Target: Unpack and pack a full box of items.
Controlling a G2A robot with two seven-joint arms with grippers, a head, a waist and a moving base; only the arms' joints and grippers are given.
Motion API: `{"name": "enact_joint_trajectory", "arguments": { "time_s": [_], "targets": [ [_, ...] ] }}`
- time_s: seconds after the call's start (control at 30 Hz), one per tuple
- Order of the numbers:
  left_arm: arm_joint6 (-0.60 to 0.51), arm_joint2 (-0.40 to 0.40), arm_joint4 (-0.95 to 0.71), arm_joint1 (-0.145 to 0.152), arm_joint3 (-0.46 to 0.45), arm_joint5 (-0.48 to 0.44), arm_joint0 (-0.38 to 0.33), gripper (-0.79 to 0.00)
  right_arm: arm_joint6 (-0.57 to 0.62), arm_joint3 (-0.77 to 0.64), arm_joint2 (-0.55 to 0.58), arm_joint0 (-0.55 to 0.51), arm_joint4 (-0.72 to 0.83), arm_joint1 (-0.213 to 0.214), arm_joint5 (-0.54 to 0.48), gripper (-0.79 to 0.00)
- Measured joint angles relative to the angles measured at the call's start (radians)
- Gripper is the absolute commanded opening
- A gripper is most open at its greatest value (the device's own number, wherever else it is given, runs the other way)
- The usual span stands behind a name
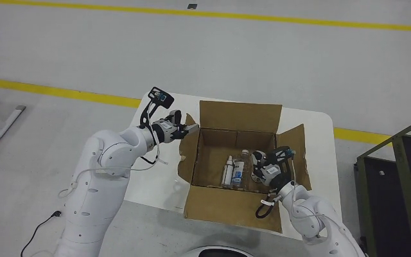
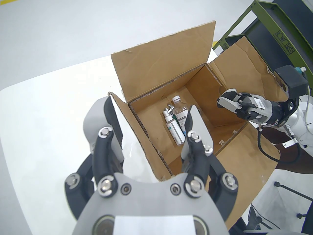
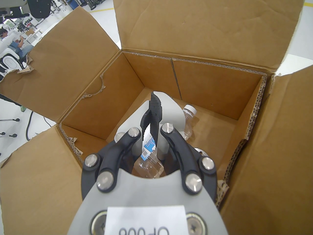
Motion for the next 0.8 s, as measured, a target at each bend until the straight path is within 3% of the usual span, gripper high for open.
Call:
{"name": "enact_joint_trajectory", "arguments": {
  "time_s": [0.2,0.23,0.8],
  "targets": [
    [0.000,0.000,0.000,0.000,0.000,0.000,0.000,0.000,0.000,0.000,0.000,0.000,0.000,0.000,0.000,-0.409],
    [0.000,0.000,0.000,0.000,0.000,0.000,0.000,0.000,0.000,0.000,0.000,0.000,0.000,0.000,0.000,-0.785],
    [0.000,0.000,0.000,0.000,0.000,0.000,0.000,0.000,-0.001,-0.001,-0.001,-0.001,0.000,0.000,0.000,-0.785]
  ]
}}
